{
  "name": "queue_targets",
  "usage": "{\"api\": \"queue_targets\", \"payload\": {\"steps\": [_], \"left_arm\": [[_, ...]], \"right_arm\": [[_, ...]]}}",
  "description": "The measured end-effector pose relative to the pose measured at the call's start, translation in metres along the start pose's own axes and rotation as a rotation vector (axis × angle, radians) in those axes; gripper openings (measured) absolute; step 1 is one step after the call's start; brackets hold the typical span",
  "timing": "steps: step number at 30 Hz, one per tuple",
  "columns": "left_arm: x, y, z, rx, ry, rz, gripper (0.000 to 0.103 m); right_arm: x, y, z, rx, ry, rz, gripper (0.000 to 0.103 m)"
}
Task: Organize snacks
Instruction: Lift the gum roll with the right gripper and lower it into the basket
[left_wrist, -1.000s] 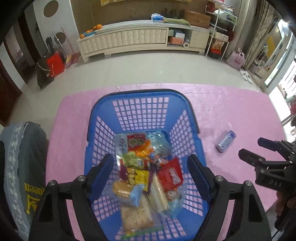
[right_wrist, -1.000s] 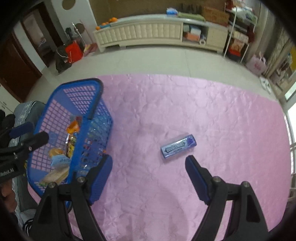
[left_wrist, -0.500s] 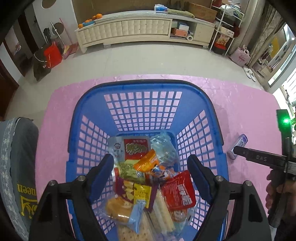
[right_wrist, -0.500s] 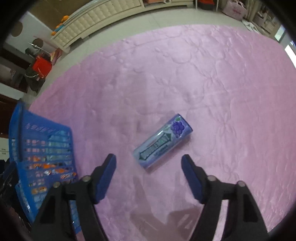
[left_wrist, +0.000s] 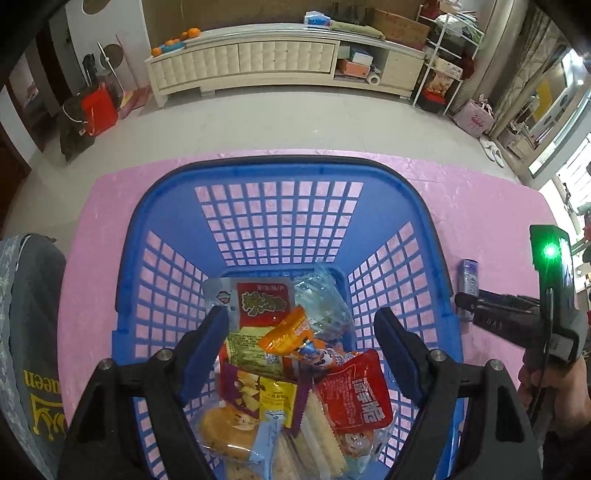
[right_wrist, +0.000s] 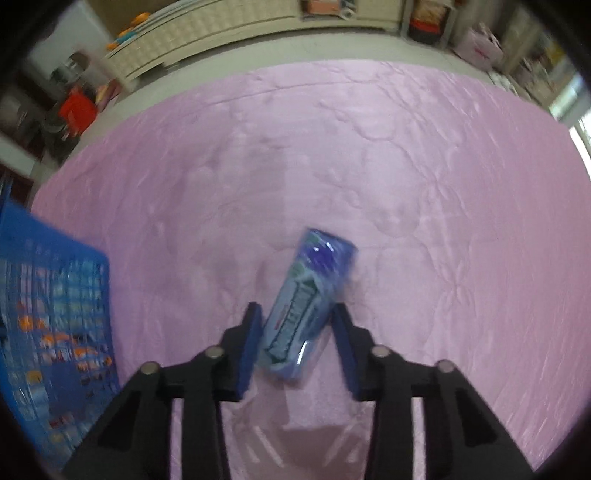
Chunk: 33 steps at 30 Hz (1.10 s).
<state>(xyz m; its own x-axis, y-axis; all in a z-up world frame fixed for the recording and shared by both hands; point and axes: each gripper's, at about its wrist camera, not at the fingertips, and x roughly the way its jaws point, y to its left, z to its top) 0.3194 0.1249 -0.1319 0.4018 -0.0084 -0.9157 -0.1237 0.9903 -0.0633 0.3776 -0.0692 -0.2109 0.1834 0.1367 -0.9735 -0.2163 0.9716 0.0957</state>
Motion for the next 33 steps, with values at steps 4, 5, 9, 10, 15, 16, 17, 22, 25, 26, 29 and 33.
{"api": "queue_targets", "payload": {"steps": [4,5,9,10,15,16,17,22,25,26,29,33], "left_arm": [[-0.007,0.004,-0.008,-0.005,-0.014,-0.031,0.08],[-0.01,0.005,-0.01,-0.004,-0.02,-0.048,0.08],[-0.033,0.005,-0.02,-0.003,-0.063,-0.06,0.08],[-0.04,0.004,-0.023,0.002,-0.072,-0.053,0.08],[-0.08,0.002,-0.038,0.027,-0.154,-0.049,0.08],[-0.086,0.004,-0.041,0.023,-0.163,-0.052,0.08],[-0.091,0.005,-0.044,0.015,-0.167,-0.056,0.08],[-0.109,0.017,-0.057,0.004,-0.185,-0.055,0.08],[-0.12,0.029,-0.062,-0.002,-0.198,-0.049,0.08],[-0.124,0.035,-0.064,-0.01,-0.208,-0.05,0.08],[-0.131,0.051,-0.069,-0.024,-0.212,-0.055,0.08],[-0.131,0.066,-0.078,-0.037,-0.221,-0.046,0.08]], "right_arm": [[-0.013,0.013,-0.014,-0.092,-0.038,0.018,0.036],[-0.02,0.017,-0.017,-0.103,-0.055,0.014,0.036],[-0.052,0.021,-0.027,-0.141,-0.097,0.025,0.035],[-0.063,0.022,-0.03,-0.144,-0.107,0.03,0.035],[-0.114,0.042,-0.04,-0.196,-0.199,0.036,0.035],[-0.128,0.049,-0.045,-0.224,-0.231,0.028,0.035],[-0.132,0.052,-0.043,-0.235,-0.246,0.028,0.035],[-0.162,0.073,-0.051,-0.258,-0.271,0.061,0.035],[-0.174,0.098,-0.055,-0.296,-0.297,0.059,0.036],[-0.178,0.104,-0.054,-0.311,-0.303,0.055,0.036],[-0.182,0.125,-0.055,-0.334,-0.307,0.066,0.036],[-0.178,0.152,-0.061,-0.358,-0.291,0.089,0.036]]}}
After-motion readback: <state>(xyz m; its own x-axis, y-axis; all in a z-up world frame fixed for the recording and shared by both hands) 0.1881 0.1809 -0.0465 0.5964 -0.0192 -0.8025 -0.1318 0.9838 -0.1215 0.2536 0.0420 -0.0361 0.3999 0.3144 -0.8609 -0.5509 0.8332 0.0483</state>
